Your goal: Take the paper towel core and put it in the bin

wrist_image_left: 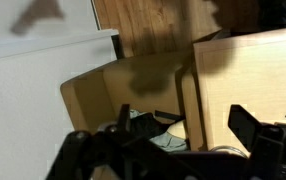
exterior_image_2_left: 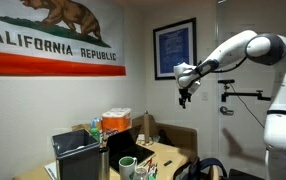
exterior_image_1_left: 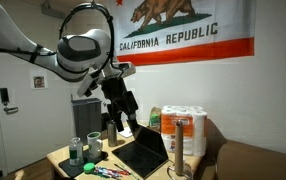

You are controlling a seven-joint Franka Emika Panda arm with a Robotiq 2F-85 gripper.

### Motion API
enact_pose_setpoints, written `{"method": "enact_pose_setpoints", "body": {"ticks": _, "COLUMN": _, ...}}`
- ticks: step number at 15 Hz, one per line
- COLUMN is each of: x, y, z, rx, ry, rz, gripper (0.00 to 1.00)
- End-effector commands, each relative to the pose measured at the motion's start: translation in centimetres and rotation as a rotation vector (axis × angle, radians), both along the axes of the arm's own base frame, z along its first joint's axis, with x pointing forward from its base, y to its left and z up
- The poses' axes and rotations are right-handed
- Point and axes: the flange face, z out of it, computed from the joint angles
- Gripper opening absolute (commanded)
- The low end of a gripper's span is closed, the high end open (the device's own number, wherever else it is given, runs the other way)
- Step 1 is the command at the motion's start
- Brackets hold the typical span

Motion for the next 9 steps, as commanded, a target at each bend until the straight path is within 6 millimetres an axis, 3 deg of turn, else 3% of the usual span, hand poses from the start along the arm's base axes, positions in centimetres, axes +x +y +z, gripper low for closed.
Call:
{"method": "enact_pose_setpoints", "body": {"ticks": 1, "x": 3.0, "y": -3.3, "z": -2.5, "rx": -0.007, "ry": -0.001, "rz": 0.016, "gripper": 1.00}}
{"method": "enact_pose_setpoints", "body": {"ticks": 5, "x": 7.5, "y": -5.7, "z": -5.7, "rx": -0.003, "ry": -0.032, "rz": 0.049, "gripper": 1.00}}
{"method": "enact_pose_setpoints", "body": {"ticks": 9, "x": 12.5, "y": -6.6, "z": -7.6, "rx": 0.018, "ry": -0.060, "rz": 0.118, "gripper": 1.00}}
